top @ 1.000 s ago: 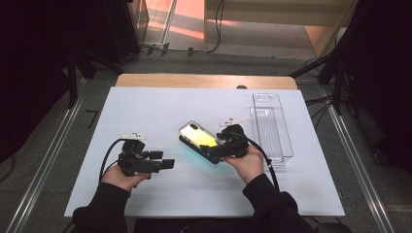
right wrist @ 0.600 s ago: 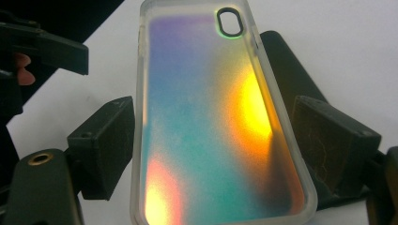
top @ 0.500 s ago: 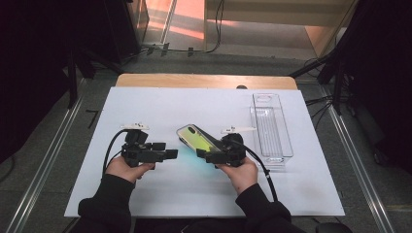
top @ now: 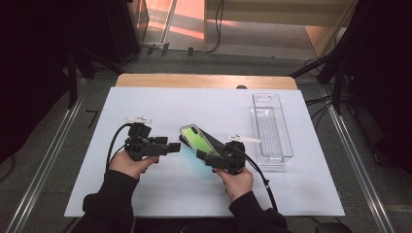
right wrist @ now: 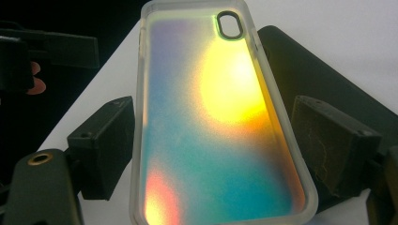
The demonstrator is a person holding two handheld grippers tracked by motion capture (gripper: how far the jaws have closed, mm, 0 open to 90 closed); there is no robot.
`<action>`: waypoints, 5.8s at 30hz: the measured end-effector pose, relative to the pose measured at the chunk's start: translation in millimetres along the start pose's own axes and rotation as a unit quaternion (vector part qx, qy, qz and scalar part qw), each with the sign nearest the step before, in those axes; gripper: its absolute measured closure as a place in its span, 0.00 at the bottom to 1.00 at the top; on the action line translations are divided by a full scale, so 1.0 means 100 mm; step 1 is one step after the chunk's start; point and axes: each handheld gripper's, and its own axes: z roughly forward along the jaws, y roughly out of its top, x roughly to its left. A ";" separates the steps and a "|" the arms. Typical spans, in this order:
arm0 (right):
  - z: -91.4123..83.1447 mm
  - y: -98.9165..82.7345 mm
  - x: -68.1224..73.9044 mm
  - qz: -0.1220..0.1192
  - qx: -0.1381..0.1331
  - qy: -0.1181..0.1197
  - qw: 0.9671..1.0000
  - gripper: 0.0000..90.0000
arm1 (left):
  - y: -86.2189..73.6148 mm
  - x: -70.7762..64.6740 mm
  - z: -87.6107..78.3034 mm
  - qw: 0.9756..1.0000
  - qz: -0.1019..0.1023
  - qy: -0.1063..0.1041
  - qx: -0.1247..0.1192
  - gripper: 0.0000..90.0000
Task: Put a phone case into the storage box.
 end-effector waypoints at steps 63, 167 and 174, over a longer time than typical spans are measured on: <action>0.05 -0.20 0.17 -0.016 -0.090 0.032 0.995 0.22 | 0.37 0.03 0.27 0.991 -0.129 -0.032 -0.011 0.90; -0.22 0.34 0.27 -0.174 0.005 -0.023 0.984 0.16 | 0.04 -0.75 0.48 0.989 0.081 -0.008 -0.124 0.89; -0.23 0.36 0.26 -0.172 0.007 -0.011 0.985 0.17 | 0.06 -0.73 0.45 0.990 0.073 -0.024 -0.119 0.87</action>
